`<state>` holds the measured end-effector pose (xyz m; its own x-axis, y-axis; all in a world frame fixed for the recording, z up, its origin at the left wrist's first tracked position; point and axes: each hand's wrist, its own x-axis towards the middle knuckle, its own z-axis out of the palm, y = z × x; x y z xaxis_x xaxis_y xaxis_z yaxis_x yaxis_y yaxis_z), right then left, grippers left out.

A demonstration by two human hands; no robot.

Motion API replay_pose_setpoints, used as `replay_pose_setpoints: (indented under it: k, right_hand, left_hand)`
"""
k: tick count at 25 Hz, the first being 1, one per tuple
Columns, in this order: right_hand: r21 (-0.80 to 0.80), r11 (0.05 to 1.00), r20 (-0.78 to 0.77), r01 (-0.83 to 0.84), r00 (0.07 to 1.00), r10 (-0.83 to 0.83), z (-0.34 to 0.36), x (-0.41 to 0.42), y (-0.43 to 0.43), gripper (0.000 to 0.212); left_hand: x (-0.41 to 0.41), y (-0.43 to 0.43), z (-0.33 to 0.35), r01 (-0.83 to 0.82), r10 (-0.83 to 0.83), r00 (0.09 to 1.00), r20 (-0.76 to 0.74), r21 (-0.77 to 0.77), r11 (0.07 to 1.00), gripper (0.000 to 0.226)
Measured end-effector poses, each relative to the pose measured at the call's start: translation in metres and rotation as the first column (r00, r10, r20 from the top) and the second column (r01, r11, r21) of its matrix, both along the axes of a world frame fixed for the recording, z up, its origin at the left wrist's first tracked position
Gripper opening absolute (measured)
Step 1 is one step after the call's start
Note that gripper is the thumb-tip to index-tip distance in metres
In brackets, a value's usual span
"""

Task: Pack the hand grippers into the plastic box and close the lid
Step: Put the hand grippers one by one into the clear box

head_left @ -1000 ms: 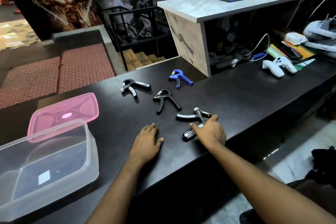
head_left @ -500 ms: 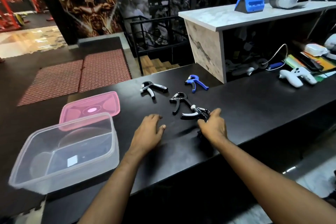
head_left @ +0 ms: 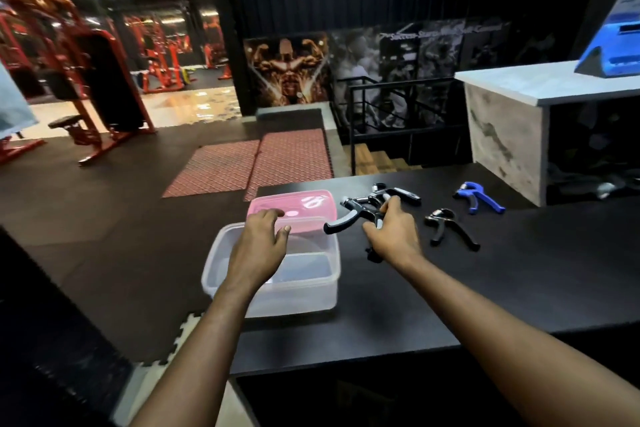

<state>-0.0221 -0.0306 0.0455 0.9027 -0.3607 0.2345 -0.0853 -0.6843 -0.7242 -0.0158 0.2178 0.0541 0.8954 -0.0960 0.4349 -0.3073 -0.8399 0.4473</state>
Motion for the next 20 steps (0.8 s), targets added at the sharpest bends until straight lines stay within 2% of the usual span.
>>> replay_pose_setpoints:
  k: [4,6,8,10,12,16,20]
  right_hand:
    - [-0.049,0.986,-0.030,-0.158,0.987,0.157,0.004,0.009,0.063,0.032]
    - [-0.109,0.970,-0.079,-0.220,0.974,0.212,0.001,0.014,0.087,0.030]
    - [-0.235,0.936,-0.155,-0.261,0.961,0.229,-0.004,0.019,0.107,0.030]
    - [-0.340,0.898,-0.214,-0.278,0.953,0.215,-0.012,0.022,0.119,0.034]
    - [-0.377,0.872,-0.312,-0.311,0.929,0.197,-0.023,0.029,0.130,0.037]
    - [-0.442,0.787,-0.536,-0.429,0.830,0.152,-0.037,0.043,0.132,0.051]
    - [-0.568,0.700,-0.569,-0.433,0.821,0.046,-0.039,0.052,0.120,0.036]
  left_hand:
    - [-0.009,0.063,-0.012,-0.143,0.144,0.989,-0.038,0.016,0.990,0.033]
    - [-0.009,0.086,-0.025,-0.149,0.151,0.984,-0.097,0.032,0.988,0.039]
    - [-0.006,0.100,-0.041,-0.112,0.121,0.977,-0.176,0.056,0.992,0.047]
    - [-0.007,0.100,-0.053,-0.079,0.086,0.968,-0.236,0.036,0.996,0.051]
    - [-0.005,0.100,-0.062,-0.061,0.060,0.963,-0.262,0.007,0.998,0.051]
    - [-0.001,0.093,-0.069,-0.066,0.057,0.966,-0.251,-0.025,0.998,0.056]
    - [0.000,0.079,-0.076,-0.097,0.087,0.964,-0.251,-0.027,0.995,0.055]
